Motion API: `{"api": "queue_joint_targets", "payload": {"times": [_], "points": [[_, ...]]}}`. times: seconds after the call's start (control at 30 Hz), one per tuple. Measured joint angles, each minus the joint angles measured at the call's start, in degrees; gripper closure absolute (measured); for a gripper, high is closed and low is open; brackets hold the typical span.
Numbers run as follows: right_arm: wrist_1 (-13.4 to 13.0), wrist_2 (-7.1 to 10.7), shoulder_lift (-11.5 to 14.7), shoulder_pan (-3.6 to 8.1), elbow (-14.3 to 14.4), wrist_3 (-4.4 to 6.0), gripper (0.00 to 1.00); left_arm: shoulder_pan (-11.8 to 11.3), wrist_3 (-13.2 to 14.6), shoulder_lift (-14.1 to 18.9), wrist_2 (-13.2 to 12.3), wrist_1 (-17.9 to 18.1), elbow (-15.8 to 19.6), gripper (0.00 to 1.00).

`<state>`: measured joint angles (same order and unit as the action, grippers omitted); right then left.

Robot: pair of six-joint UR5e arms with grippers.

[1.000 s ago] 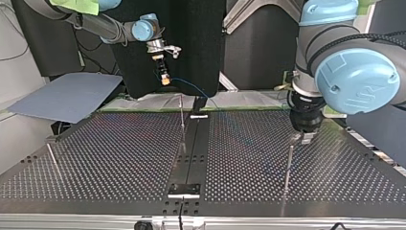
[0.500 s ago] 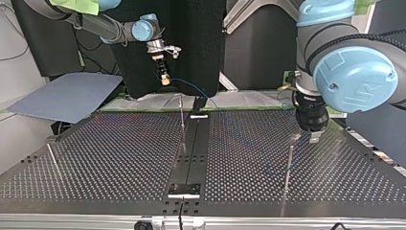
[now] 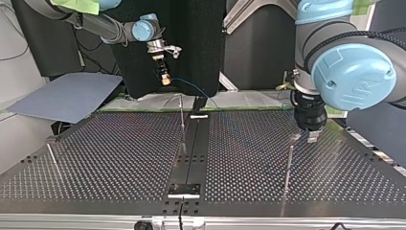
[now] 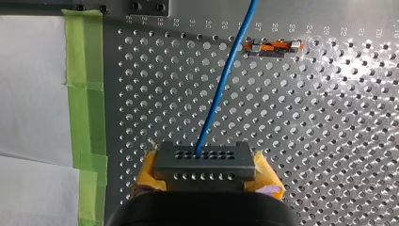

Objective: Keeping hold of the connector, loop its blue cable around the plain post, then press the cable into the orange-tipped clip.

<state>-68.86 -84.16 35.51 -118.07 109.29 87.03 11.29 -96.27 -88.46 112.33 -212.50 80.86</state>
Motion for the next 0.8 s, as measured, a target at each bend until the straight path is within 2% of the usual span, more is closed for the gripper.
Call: {"api": "queue_joint_targets", "payload": {"times": [0.27, 0.5, 0.67, 0.8], "points": [[0.25, 0.01, 0.01, -0.15, 0.01, -0.34, 1.00, 0.48, 2.99, 0.00, -0.11, 0.67, -0.16, 0.00], [0.69, -0.04, 0.00, -0.38, 0.01, -0.80, 1.00, 1.57, 6.88, -0.03, -1.80, 3.91, -1.05, 0.00], [0.87, -0.05, 0.01, -0.56, 0.01, -0.81, 1.00, 3.61, 9.49, -0.10, -3.19, 6.86, -1.70, 0.00], [0.89, -0.04, -0.01, -0.71, 0.00, -0.74, 1.00, 5.79, 10.29, -0.73, -2.26, 9.19, -1.95, 0.00]]}}
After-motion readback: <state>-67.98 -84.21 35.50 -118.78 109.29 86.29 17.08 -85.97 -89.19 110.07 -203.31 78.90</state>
